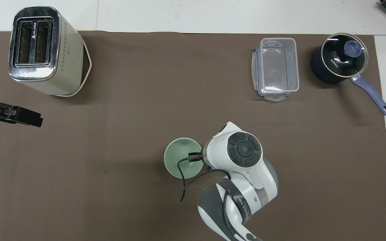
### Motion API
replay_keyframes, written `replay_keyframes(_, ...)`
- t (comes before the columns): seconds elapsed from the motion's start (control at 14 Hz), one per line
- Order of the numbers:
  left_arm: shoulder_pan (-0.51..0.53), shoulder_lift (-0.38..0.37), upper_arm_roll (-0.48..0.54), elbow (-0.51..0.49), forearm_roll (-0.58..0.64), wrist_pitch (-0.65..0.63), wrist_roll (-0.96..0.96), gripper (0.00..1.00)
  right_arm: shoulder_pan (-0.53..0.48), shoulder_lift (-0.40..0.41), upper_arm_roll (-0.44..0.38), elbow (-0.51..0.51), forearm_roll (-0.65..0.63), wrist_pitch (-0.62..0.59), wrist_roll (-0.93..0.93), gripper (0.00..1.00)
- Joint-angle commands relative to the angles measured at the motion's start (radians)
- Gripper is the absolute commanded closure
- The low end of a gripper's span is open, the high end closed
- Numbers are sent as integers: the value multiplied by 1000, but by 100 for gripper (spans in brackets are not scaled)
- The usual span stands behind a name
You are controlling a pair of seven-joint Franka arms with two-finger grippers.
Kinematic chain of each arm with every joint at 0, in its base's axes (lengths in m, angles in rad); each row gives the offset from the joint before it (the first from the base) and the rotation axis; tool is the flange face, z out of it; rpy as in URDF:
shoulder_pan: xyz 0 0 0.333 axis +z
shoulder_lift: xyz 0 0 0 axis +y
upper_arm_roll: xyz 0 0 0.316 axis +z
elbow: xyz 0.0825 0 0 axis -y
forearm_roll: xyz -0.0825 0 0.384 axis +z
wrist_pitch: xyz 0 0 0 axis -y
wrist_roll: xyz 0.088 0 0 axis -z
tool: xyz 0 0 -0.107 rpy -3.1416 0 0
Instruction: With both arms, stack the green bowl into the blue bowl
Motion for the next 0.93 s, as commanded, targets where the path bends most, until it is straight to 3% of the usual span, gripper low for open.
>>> replay_keyframes(0.0, 15, -11, -3, 0, -7, -3, 13, 0, 3, 5, 8, 5, -17, 7, 41, 72)
replay_keyframes(0.07, 16, -11, -3, 1, -7, -5, 12, 0, 3, 5, 6, 5, -17, 4, 41, 48)
replay_keyframes(0.14, 16, -11, -3, 0, -7, -3, 12, 0, 3, 5, 5, 8, -18, 2, 41, 2)
replay_keyframes(0.36, 16, -11, -3, 0, -7, -3, 9, 0, -22, -40, -4, 31, -21, -42, 31, 0)
replay_keyframes(0.57, 11, -11, -3, 0, -8, 0, 7, 0, -112, -111, -12, 129, -26, -209, 31, 0)
replay_keyframes(0.86, 8, -11, -3, 0, -8, -2, 4, 0, -228, -177, -12, 246, -158, -410, 38, 0)
